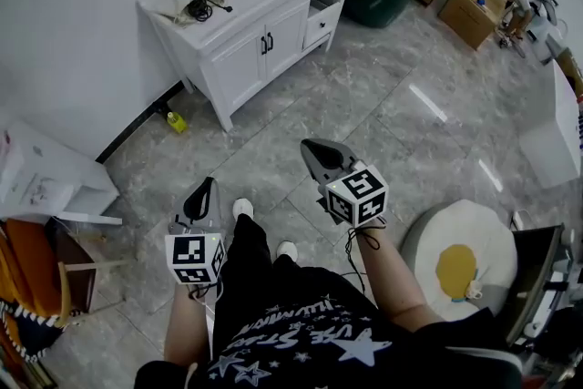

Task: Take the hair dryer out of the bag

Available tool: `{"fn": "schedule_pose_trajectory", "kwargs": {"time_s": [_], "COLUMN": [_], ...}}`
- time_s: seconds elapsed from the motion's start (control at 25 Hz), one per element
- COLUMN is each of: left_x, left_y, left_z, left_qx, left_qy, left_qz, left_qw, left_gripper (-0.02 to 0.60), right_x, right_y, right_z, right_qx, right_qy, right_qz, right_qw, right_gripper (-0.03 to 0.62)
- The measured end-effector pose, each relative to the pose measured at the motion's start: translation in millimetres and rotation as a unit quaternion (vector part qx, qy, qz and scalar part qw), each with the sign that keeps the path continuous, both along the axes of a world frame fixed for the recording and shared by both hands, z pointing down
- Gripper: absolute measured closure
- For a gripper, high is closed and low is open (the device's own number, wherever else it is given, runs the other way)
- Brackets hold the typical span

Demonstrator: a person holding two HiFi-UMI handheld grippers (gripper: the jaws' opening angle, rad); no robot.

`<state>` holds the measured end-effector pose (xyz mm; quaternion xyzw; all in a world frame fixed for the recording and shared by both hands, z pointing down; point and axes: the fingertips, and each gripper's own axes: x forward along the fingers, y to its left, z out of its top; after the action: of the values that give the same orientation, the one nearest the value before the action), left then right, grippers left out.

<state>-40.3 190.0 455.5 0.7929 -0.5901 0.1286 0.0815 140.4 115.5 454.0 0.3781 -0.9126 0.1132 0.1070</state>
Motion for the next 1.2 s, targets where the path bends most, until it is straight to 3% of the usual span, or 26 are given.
{"fn": "schedule_pose_trajectory", "kwargs": {"time_s": [0.16, 0.2, 0.28, 0.52, 0.84, 1.2], "left_x": [-4.7, -5.2, -7.5, -26.0, -67.5, -125.1], "left_y": [-10.3, -14.8, -26.2, -74.9, -174.4, -286.5], "left_z": [3.5, 5.6, 11.5, 21.1, 19.6, 6.6], "left_qx": [-0.002, -0.004, -0.009, -0.012, -0.006, 0.003], "left_qy": [0.012, 0.015, 0.024, 0.043, 0.047, 0.053], "left_qz": [-0.001, 0.001, 0.005, -0.004, -0.015, -0.023], "left_qw": [0.9999, 0.9999, 0.9997, 0.999, 0.9988, 0.9984], "left_gripper": [0.551, 0.522, 0.387, 0.289, 0.275, 0.275], "right_x": [-0.8, -1.2, -2.6, -10.9, -36.3, -92.1], "right_y": [-11.0, -15.2, -25.9, -66.1, -161.6, -276.7], "right_z": [-5.3, -6.1, -4.4, 3.4, 4.1, -12.6], "right_qx": [-0.001, -0.004, -0.011, -0.044, -0.064, -0.072], "right_qy": [-0.023, -0.03, -0.038, -0.043, -0.055, -0.05], "right_qz": [0.013, 0.015, 0.019, 0.021, 0.033, 0.028], "right_qw": [1.0, 0.999, 0.999, 0.998, 0.996, 0.996], "right_gripper": [0.589, 0.588, 0.53, 0.433, 0.411, 0.411]}}
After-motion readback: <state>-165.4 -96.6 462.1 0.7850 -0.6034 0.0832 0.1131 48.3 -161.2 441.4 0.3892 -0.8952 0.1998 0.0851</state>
